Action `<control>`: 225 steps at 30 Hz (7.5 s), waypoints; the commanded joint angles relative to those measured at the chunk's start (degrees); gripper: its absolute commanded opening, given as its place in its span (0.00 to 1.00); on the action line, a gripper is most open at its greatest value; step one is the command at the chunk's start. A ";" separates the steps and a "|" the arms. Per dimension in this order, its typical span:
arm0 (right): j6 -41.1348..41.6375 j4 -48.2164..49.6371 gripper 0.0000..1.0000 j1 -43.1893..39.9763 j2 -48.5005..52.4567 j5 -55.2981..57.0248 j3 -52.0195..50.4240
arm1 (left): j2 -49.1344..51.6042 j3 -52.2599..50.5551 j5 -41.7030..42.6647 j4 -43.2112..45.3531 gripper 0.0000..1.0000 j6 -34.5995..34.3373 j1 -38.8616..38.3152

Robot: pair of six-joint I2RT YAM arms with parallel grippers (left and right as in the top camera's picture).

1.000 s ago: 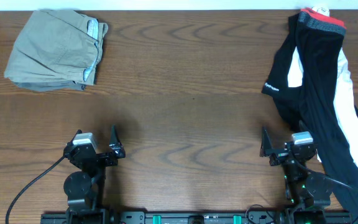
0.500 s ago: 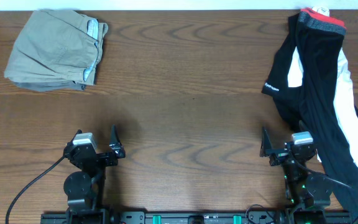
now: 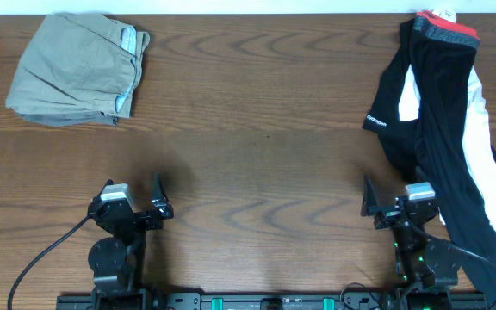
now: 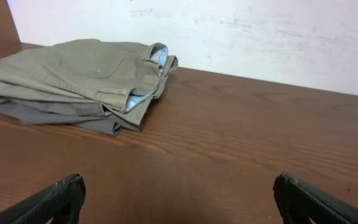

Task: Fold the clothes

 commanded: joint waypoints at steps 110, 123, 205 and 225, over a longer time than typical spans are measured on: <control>5.25 -28.57 0.99 -15.78 106.05 2.21 98.05 | 92.96 82.58 5.01 -24.06 0.98 3.52 -19.26; 3.08 -19.98 0.82 -16.39 118.92 -6.60 98.05 | 97.39 82.16 5.05 -24.79 0.98 2.84 -19.30; 7.32 -35.98 0.01 24.68 111.06 -11.50 99.25 | 92.21 82.18 5.44 -29.97 0.98 2.01 -1.79; 8.81 -41.48 0.84 32.74 107.08 -7.15 99.41 | 92.26 82.18 7.39 -34.51 0.98 4.39 5.35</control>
